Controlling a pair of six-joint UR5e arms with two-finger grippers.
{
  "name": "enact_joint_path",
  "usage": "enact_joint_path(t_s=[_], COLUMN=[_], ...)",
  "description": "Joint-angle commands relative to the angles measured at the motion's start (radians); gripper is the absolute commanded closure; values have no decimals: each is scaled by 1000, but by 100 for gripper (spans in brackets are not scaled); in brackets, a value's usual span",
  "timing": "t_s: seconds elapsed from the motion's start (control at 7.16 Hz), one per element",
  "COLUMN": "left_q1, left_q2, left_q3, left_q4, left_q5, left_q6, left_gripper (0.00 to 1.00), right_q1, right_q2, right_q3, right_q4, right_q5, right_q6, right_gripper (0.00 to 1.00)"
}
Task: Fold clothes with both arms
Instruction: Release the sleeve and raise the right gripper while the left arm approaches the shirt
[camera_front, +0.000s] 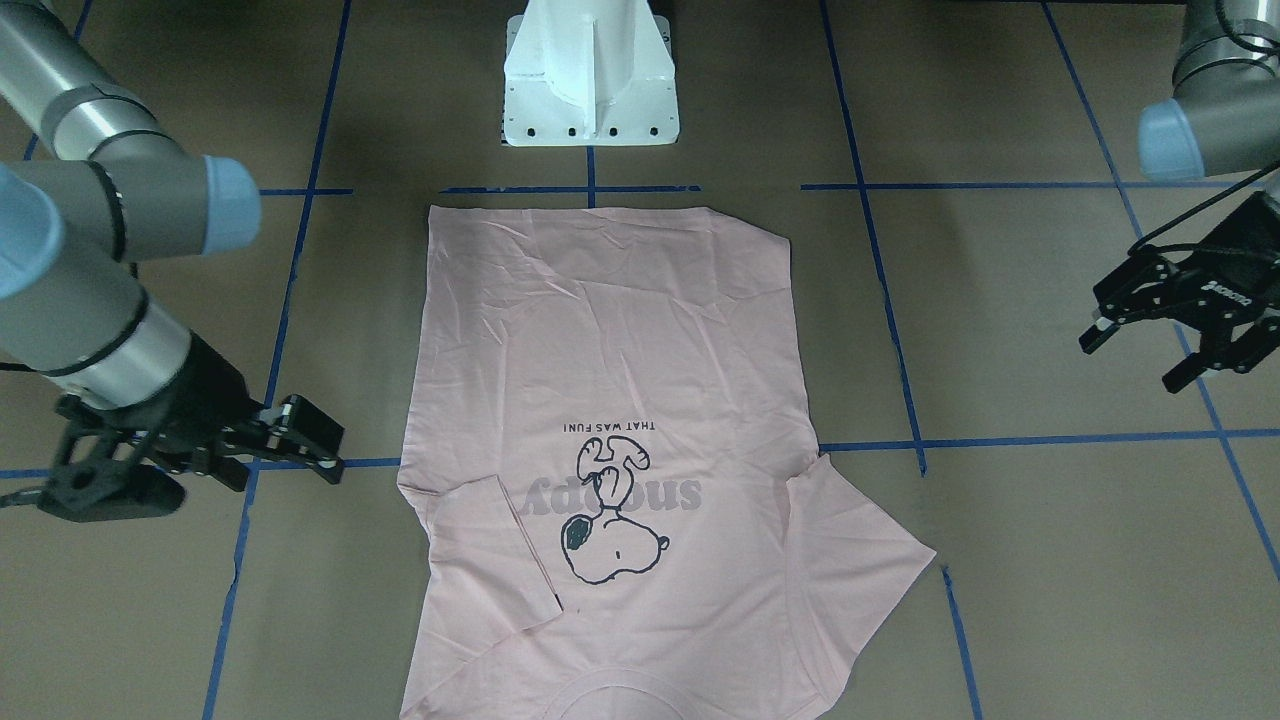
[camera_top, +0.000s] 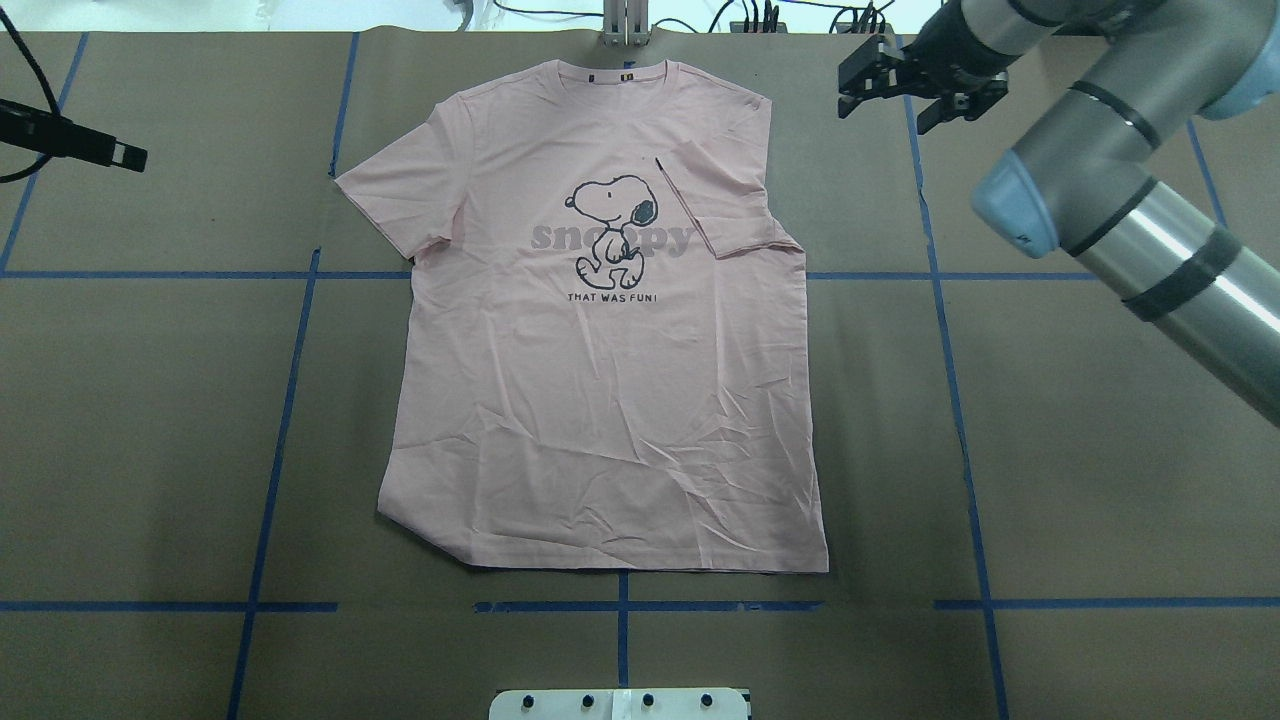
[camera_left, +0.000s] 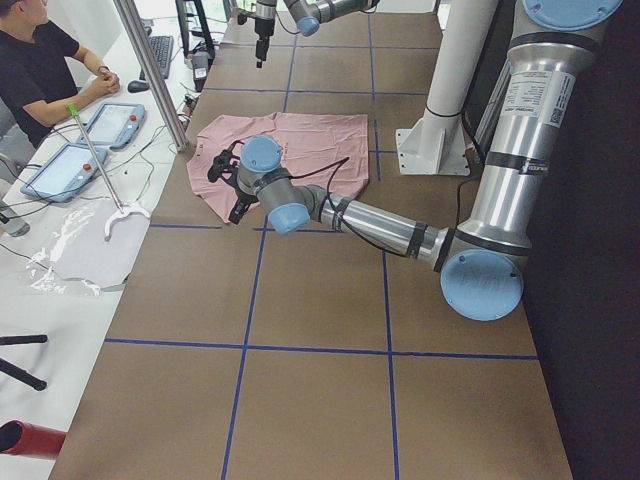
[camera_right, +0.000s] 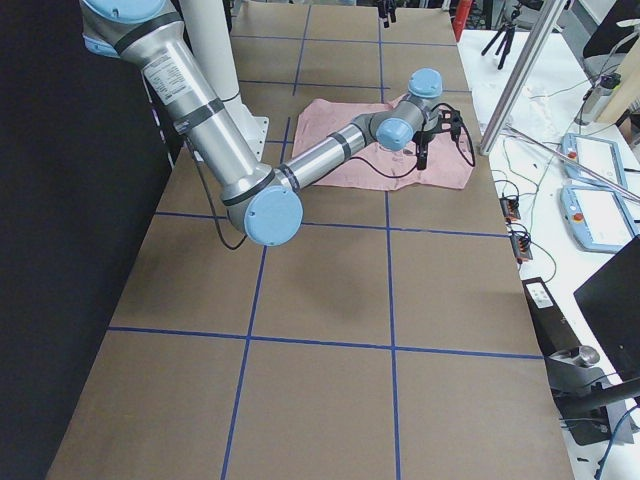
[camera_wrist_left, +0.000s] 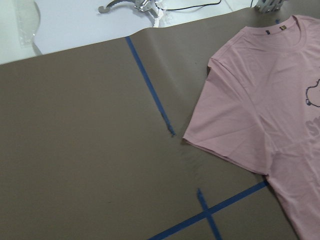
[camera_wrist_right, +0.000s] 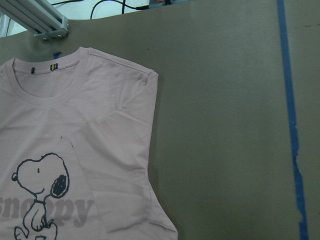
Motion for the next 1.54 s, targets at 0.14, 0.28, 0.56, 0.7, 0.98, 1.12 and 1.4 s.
enact_joint_path(t_s=[0.14, 0.28, 0.56, 0.7, 0.98, 1.12, 1.4], left_q1=[174, 203, 266, 289, 297, 308, 303], left_q2=[-251, -304, -419, -436, -441, -438, -435], left_q3=[241, 309, 499, 547, 618, 641, 646], left_q4=[3, 4, -8, -11, -20, -70, -72], left_q5=[273, 323, 483, 541, 549, 549, 543], left_q6=[-221, -255, -298, -302, -297, -297, -306], left_gripper=[0, 0, 0, 0, 1, 2, 5], right_q1=[21, 20, 15, 13, -25, -26, -28], right_q2=[-138, -159, -165, -168, -162, -159, -159], right_q3=[132, 132, 129, 129, 113, 113, 113], right_q4=[-15, -15, -13, -12, -7, -7, -7], right_q5=[29, 29, 28, 28, 8, 9, 8], right_q6=[-65, -133, -157, -157, -157, -157, -157], right_gripper=[0, 0, 0, 0, 0, 0, 0])
